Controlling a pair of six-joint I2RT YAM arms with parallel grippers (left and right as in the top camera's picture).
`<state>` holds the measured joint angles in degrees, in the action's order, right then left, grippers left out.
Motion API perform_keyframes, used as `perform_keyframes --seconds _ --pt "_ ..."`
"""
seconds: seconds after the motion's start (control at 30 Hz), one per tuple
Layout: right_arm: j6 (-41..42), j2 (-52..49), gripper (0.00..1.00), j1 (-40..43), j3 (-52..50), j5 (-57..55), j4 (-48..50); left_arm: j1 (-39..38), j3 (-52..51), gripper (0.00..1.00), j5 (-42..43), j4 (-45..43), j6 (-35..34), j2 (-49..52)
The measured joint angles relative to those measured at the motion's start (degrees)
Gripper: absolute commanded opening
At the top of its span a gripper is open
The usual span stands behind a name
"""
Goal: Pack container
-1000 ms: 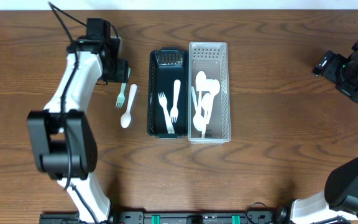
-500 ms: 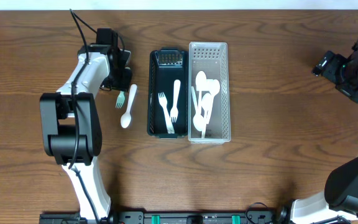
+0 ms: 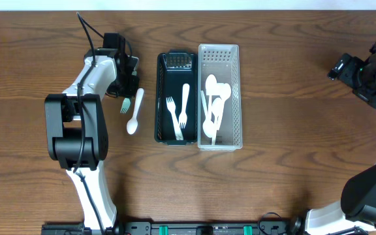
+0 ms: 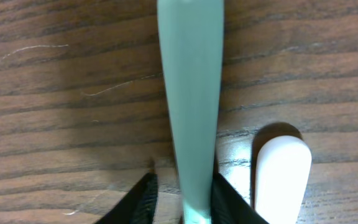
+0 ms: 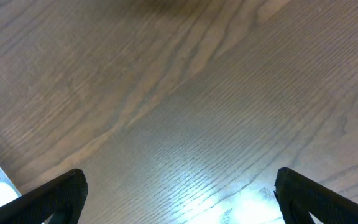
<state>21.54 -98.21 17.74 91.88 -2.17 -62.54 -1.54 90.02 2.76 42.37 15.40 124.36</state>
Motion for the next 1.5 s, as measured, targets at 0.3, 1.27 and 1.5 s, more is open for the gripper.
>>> perform_keyframes --seconds 0.3,1.27,1.5 --pt "0.0 0.0 0.99 0.0 0.0 0.0 0.0 0.0 0.0 0.15 0.0 2.7 0.1 0.0" --pt "-0.1 0.0 0.99 0.0 0.0 0.0 0.0 -18.3 13.9 0.07 7.9 20.5 -25.3 -20.0" --pt "-0.1 0.0 0.99 0.0 0.0 0.0 0.0 -22.1 8.5 0.26 5.8 18.4 -32.2 -11.2"
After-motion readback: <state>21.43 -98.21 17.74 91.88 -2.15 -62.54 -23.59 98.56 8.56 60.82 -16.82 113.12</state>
